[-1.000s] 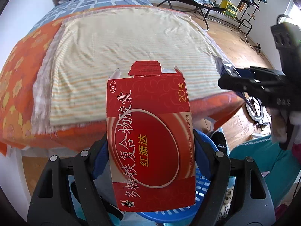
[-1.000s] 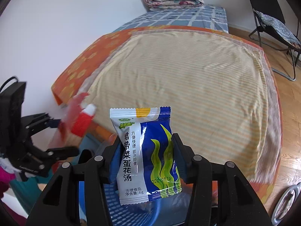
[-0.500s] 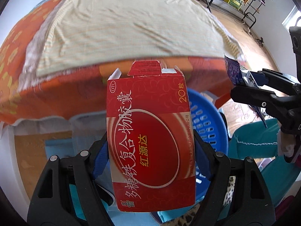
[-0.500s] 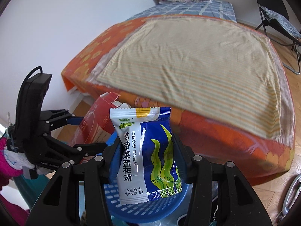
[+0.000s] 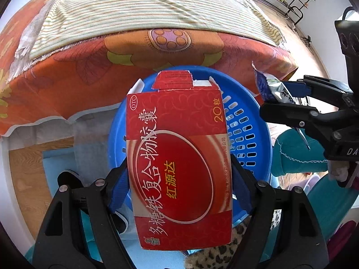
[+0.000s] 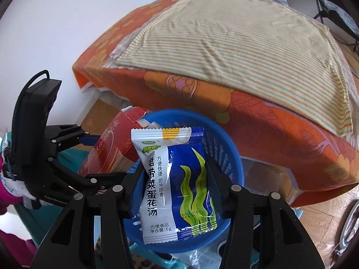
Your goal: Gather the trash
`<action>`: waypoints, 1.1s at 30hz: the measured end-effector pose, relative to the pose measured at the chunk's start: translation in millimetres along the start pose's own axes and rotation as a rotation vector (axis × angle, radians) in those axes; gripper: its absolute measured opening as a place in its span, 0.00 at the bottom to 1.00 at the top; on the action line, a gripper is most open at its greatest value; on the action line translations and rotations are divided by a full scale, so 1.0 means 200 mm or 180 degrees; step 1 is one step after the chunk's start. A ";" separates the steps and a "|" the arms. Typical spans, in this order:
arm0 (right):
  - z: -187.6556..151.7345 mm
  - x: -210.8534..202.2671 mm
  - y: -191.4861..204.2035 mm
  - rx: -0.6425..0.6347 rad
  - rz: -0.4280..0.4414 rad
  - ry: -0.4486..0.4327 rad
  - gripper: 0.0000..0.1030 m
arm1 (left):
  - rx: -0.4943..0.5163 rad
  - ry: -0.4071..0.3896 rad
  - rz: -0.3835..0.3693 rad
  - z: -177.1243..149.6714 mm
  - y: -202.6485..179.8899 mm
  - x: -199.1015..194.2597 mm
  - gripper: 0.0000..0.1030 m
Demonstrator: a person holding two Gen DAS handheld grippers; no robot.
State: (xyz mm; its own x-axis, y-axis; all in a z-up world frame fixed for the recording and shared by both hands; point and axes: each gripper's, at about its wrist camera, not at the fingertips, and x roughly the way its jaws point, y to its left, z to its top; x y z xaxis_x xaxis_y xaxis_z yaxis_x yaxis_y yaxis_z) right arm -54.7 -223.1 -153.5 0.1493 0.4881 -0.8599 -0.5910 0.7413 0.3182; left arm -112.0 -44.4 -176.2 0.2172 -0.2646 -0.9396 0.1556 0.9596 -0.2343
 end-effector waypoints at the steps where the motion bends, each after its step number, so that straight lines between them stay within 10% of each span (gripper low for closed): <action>1: 0.00 0.01 0.00 0.0004 0.0005 0.0016 0.49 | 0.0000 0.0009 0.0004 0.00 0.00 0.00 0.78; 33: 0.02 0.01 -0.02 0.0129 -0.0082 0.0043 0.49 | -0.0062 0.0042 0.0036 0.03 0.04 0.01 0.78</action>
State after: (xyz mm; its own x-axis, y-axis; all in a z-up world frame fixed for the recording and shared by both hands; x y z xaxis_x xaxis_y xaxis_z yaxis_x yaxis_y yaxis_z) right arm -48.6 -223.5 -155.8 0.1531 0.4626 -0.8732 -0.5545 0.7716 0.3116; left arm -104.3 -36.8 -177.8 0.2060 -0.2525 -0.9454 0.1343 0.9643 -0.2283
